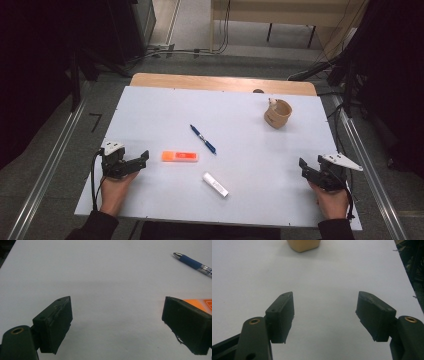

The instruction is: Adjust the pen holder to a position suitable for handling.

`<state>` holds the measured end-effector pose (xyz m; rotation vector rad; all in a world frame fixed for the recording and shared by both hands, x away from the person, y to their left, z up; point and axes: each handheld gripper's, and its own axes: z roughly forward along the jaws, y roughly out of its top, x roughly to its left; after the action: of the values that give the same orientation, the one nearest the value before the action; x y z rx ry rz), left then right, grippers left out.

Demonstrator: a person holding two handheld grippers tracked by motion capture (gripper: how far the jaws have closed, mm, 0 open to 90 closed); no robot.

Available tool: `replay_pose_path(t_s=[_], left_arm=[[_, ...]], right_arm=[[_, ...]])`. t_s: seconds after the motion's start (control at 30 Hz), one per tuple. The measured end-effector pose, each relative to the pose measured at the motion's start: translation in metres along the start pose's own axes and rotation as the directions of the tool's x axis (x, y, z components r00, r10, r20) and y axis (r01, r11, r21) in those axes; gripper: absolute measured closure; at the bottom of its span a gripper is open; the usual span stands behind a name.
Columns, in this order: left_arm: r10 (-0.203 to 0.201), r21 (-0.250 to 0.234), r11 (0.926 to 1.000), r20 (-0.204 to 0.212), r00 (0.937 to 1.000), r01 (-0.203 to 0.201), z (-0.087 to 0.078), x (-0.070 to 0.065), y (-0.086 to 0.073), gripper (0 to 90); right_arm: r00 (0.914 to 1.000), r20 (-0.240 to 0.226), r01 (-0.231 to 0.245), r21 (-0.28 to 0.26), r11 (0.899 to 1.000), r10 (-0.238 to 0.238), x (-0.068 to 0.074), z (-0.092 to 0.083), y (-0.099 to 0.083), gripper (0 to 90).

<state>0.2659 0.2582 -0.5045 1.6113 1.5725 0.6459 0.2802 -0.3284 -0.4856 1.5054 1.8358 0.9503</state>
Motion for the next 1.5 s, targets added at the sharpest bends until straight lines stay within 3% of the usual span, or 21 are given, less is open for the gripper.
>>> replay_pose_path(t_s=[0.3,0.43,0.47,0.7,1.1,1.3,1.5], left_arm=[[0.009,-0.031,0.9995,-0.019,0.9998,-0.010,-0.006,-0.002,0.001,10.2],[0.011,-0.034,0.9994,-0.018,0.9998,-0.011,-0.006,-0.003,0.001,10.0],[0.010,-0.033,0.9994,-0.018,0.9998,-0.011,-0.006,-0.003,0.001,9.8],[0.011,-0.034,0.9994,-0.016,0.9998,-0.011,-0.006,-0.003,0.001,9.8],[0.013,-0.029,0.9995,-0.016,0.9998,-0.013,-0.005,-0.003,0.001,9.9],[0.009,-0.027,0.9996,-0.012,0.9999,-0.009,-0.003,-0.003,0.002,10.0],[0.013,-0.022,0.9997,-0.011,0.9999,-0.013,-0.002,-0.002,0.001,10.0]], right_arm=[[0.9997,-0.018,0.013,-0.017,1.000,-0.014,0.002,-0.001,0.005,27.6],[0.9997,-0.021,0.015,-0.034,0.999,-0.016,0.003,0.002,0.011,23.5],[0.9996,-0.017,0.020,-0.031,0.999,-0.020,0.004,0.006,0.015,19.0],[0.9995,-0.017,0.026,-0.044,0.999,-0.026,0.008,0.015,0.029,16.2],[0.9991,-0.021,0.034,-0.081,0.996,-0.036,0.022,0.044,0.066,17.7],[0.9976,-0.047,0.045,-0.096,0.994,-0.050,0.035,0.065,0.092,21.3],[0.9921,-0.049,0.111,-0.095,0.989,-0.116,0.053,0.085,0.113,28.2]])
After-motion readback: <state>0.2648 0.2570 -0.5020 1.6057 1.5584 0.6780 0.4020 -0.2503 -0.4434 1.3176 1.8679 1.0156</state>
